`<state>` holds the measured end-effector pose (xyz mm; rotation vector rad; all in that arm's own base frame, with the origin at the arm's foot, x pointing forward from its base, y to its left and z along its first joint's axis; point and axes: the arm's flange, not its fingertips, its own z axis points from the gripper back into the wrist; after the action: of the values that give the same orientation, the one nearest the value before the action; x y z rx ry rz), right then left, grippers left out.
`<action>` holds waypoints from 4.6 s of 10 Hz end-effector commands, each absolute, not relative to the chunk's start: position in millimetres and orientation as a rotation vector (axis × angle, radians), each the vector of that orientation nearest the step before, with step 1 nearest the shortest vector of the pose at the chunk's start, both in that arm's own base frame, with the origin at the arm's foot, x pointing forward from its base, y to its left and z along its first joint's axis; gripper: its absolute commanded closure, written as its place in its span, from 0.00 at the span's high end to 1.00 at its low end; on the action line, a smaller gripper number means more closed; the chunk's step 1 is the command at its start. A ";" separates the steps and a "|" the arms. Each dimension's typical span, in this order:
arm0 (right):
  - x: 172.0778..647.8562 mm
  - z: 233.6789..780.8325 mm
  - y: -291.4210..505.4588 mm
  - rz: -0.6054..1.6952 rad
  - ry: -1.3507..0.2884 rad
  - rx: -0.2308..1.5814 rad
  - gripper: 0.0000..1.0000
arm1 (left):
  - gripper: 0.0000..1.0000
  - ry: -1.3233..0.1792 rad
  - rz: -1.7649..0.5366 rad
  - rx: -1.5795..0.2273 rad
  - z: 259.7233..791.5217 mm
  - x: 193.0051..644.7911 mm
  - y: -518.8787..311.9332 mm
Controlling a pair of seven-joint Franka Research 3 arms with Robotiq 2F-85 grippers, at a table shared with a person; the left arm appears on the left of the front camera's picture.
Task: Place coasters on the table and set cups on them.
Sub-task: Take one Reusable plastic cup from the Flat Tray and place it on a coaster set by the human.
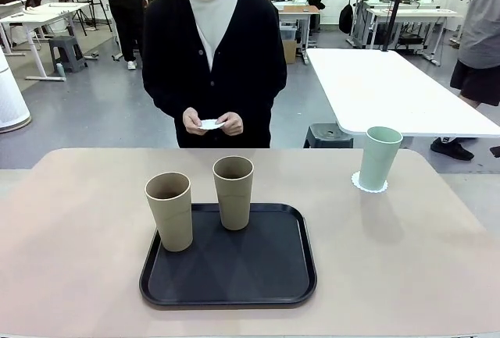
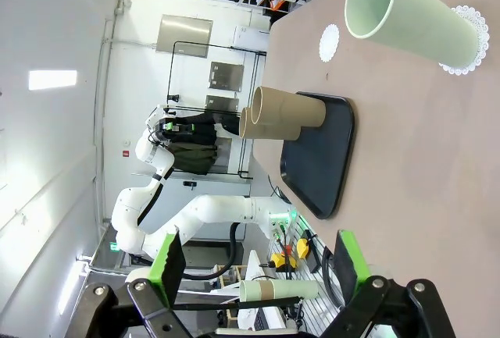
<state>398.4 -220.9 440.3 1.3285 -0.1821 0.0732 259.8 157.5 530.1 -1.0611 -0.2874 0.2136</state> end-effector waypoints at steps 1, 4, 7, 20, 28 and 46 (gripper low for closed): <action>398.2 440.8 -221.5 0.072 -0.185 1.329 1.00 | 1.00 -0.294 0.202 -1.074 531.5 259.0 158.5; 404.0 451.3 -210.7 0.132 -0.204 1.231 1.00 | 1.00 -0.294 0.202 -1.074 531.5 259.0 158.5; 422.8 541.7 -139.3 0.315 -0.197 1.030 1.00 | 1.00 -0.294 0.202 -1.074 531.5 259.0 158.5; 421.5 510.4 120.7 1.152 -0.573 0.530 1.00 | 1.00 -0.294 0.202 -1.074 531.5 259.0 158.5; 417.5 497.8 112.3 1.266 -0.616 0.572 1.00 | 1.00 -0.294 0.202 -1.074 531.5 259.0 158.5; 447.7 311.0 197.8 1.331 -0.855 0.938 1.00 | 1.00 -0.294 0.202 -1.074 531.5 259.0 158.5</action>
<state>439.5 193.6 306.9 0.9349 -0.8984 1.3183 259.7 157.4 530.1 -1.0615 -0.2862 0.2133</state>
